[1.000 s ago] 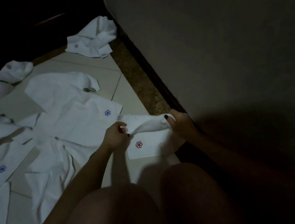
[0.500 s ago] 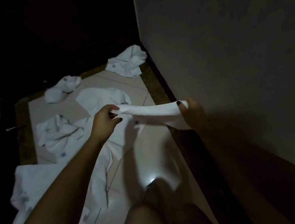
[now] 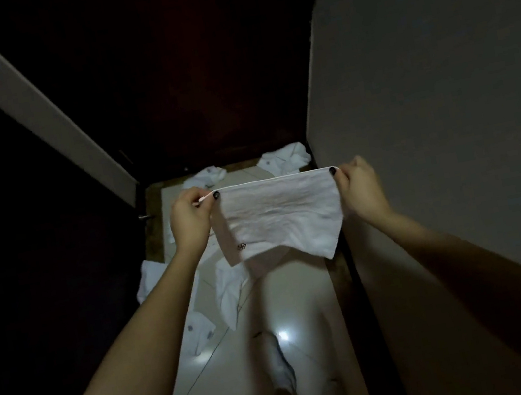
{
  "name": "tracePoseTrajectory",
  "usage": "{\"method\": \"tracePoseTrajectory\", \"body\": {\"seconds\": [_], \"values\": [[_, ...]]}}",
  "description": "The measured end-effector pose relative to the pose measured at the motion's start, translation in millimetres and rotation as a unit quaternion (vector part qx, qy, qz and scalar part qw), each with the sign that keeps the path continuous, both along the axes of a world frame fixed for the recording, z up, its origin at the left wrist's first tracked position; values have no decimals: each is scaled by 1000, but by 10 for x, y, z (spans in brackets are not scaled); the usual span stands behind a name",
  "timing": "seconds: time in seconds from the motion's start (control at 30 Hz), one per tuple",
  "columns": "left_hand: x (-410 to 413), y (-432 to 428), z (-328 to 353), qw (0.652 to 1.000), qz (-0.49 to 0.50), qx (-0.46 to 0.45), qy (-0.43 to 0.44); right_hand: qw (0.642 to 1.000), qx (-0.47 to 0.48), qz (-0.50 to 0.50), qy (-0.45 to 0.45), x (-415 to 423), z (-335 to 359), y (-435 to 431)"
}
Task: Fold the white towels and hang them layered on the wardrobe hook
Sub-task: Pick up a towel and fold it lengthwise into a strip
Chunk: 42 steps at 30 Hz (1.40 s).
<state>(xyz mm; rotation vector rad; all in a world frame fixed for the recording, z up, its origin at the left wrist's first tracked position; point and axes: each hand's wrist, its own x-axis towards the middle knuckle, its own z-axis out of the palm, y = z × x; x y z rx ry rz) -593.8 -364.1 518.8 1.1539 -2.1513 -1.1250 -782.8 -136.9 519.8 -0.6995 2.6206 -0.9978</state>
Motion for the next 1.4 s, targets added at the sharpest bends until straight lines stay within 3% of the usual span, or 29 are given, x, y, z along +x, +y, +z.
{"method": "tracePoseTrajectory", "body": {"seconds": [0.17, 0.27, 0.47, 0.6, 0.83, 0.93, 1.07, 1.4], "values": [[523, 68, 1079, 987, 116, 14, 108, 990, -112, 89, -8, 426, 1296, -282], [933, 198, 1546, 978, 119, 31, 166, 968, -173, 172, -60, 907, 1832, -464], [1725, 488, 2161, 966, 95, 50, 237, 905, -156, 331, -217, 1834, 2538, -598], [2282, 572, 2468, 951, 96, 58, 287, 907, -124, 383, -119, 2528, 2929, -730], [3364, 736, 2777, 918, 147, 53, 365, 874, -115, 472, -3, 3686, 3271, -898], [3840, 880, 2853, 901, 184, 67, 387, 850, -111, 514, -39, 4192, 3313, -954], [4469, 1068, 2917, 886, 232, 76, 394, 845, -123, 517, -66, 4801, 3301, -978], [5624, 1456, 3092, 898, 275, -7, 344, 795, -244, 547, -94, 5967, 3308, -956]]}}
